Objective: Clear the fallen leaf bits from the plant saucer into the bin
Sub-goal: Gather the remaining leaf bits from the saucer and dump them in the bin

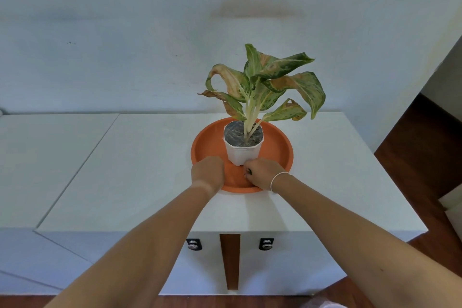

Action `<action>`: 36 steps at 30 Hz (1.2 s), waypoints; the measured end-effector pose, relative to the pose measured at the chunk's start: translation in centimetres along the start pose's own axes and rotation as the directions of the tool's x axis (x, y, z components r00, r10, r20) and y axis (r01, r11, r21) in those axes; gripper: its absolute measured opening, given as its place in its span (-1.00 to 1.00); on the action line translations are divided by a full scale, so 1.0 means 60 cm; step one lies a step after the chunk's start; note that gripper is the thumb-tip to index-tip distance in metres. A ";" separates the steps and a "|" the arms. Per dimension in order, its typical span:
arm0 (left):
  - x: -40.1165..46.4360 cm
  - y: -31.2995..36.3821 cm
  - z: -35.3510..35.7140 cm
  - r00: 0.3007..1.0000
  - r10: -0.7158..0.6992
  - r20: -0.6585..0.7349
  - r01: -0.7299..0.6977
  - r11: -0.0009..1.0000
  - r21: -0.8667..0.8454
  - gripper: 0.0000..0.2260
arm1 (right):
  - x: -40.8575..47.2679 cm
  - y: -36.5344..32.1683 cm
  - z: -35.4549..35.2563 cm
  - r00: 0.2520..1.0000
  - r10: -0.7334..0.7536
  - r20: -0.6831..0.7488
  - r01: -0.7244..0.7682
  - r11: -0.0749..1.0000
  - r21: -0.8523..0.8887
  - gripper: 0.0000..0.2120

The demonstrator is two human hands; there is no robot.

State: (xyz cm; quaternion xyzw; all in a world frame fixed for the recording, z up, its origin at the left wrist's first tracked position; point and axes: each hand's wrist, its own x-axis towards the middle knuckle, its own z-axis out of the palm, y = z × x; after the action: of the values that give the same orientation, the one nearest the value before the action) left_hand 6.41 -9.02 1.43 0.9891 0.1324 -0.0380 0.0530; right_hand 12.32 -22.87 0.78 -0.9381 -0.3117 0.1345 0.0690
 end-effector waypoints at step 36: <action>-0.012 -0.083 -0.029 0.890 -0.090 0.447 0.430 -0.163 -0.888 -0.80 | -0.019 -0.030 -0.021 0.906 0.116 0.406 -0.374 -0.227 0.899 -0.80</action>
State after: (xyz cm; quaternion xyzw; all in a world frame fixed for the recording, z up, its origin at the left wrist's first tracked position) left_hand 4.53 -4.25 2.76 0.5592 0.3079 -0.0520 0.7680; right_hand 10.81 -22.17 2.59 -0.5761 0.0907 0.4126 0.6997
